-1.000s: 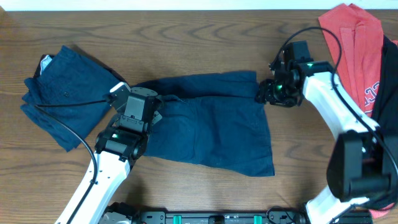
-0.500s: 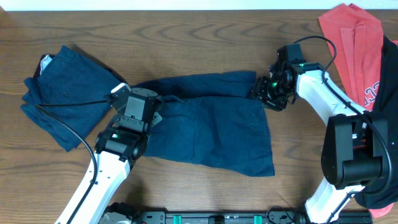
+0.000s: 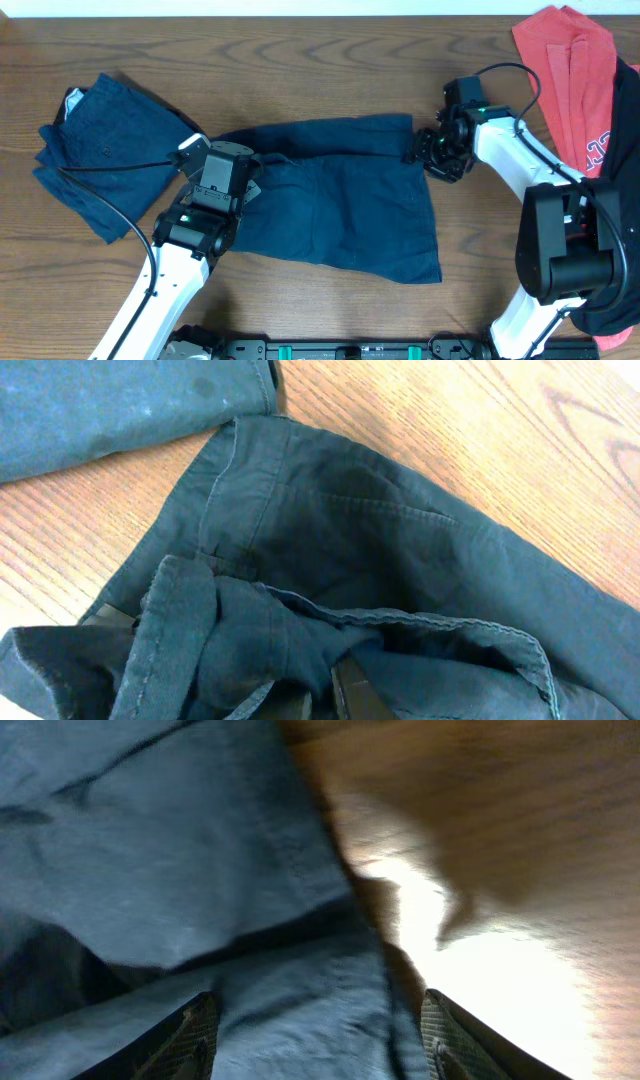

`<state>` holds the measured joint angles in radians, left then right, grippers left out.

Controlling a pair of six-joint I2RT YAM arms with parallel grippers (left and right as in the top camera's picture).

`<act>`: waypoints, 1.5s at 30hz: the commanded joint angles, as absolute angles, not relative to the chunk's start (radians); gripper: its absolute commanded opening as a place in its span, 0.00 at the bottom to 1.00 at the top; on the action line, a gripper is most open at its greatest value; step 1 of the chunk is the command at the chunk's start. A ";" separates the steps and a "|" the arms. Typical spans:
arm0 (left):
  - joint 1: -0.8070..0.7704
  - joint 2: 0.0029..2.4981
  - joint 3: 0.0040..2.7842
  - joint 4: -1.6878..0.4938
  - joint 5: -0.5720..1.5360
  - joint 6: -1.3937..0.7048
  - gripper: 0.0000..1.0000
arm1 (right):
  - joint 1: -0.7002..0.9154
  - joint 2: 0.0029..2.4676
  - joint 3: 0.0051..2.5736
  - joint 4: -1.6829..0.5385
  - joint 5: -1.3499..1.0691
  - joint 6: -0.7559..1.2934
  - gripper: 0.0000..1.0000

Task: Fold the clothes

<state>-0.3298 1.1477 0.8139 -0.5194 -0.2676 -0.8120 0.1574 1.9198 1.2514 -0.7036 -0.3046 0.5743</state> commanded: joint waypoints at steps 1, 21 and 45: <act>-0.325 1.138 0.823 -0.523 -0.269 -0.805 0.06 | 0.191 1.932 1.241 -0.679 -0.295 0.586 0.61; -0.324 1.132 0.823 -0.522 -0.274 -0.805 0.06 | 0.182 1.707 1.387 -0.699 -0.303 0.447 0.01; -0.325 1.132 0.823 -0.523 -0.273 -0.805 0.06 | 0.186 1.972 1.327 -0.733 -0.199 0.459 0.44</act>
<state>-0.3298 1.1461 0.8139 -0.5194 -0.2676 -0.8112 0.1844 1.9526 1.3205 -0.7391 -0.1871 0.4446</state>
